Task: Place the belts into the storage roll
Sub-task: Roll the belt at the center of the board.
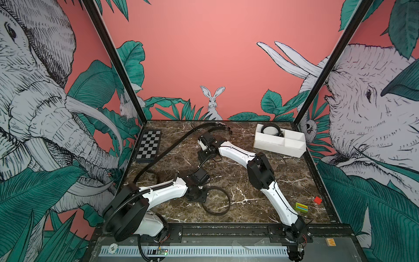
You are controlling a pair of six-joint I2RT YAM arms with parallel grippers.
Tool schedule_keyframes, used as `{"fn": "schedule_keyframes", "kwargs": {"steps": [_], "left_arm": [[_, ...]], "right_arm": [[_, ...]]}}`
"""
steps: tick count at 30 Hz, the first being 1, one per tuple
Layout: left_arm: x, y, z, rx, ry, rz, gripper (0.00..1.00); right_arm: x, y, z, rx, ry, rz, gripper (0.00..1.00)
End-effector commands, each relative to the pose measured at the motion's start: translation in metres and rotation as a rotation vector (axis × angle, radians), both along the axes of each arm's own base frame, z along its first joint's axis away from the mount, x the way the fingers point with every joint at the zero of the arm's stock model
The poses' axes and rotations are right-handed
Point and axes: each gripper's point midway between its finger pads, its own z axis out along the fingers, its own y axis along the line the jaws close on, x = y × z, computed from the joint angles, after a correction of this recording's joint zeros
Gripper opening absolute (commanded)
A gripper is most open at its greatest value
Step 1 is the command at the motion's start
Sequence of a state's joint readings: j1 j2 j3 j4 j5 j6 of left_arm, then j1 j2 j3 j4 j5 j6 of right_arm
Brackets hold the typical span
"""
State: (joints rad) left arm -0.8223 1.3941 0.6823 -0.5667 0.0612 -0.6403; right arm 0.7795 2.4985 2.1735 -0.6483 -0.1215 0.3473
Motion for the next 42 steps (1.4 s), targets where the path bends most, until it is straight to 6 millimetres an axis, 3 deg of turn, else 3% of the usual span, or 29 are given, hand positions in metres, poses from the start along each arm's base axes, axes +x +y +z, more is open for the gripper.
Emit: {"fn": "schedule_keyframes", "kwargs": {"steps": [1, 5, 9, 15, 22, 28, 31, 36, 39, 42], "left_arm": [[0.008, 0.03, -0.014, 0.145, -0.011, 0.079, 0.42], [0.025, 0.043, -0.018, 0.191, -0.018, 0.129, 0.35], [0.048, 0.056, -0.021, 0.203, -0.036, 0.185, 0.29], [0.08, 0.055, -0.031, 0.214, -0.044, 0.216, 0.21], [0.107, 0.055, -0.04, 0.211, -0.06, 0.29, 0.15], [0.127, 0.075, -0.045, 0.216, -0.07, 0.385, 0.11], [0.135, 0.086, -0.05, 0.224, -0.063, 0.414, 0.1], [0.141, 0.106, -0.049, 0.256, -0.064, 0.45, 0.09], [0.144, 0.107, -0.048, 0.24, -0.063, 0.459, 0.1], [0.144, 0.108, -0.048, 0.245, -0.062, 0.481, 0.1]], "right_arm": [[0.008, -0.042, -0.002, -0.086, 0.005, -0.058, 0.52], [0.007, -0.087, 0.002, -0.105, 0.019, -0.116, 0.51], [-0.007, -0.137, -0.001, -0.148, 0.05, -0.152, 0.52], [-0.051, -0.185, -0.011, -0.185, 0.129, -0.179, 0.53], [-0.112, -0.202, -0.017, -0.123, 0.248, -0.223, 0.55], [-0.166, -0.204, -0.019, -0.098, 0.31, -0.242, 0.59], [-0.182, -0.2, -0.017, -0.094, 0.323, -0.231, 0.64], [-0.176, -0.202, 0.014, -0.113, 0.257, -0.194, 0.73], [-0.154, -0.213, 0.044, -0.177, 0.154, -0.149, 0.82], [-0.127, -0.218, 0.061, -0.173, 0.094, -0.129, 0.85]]}}
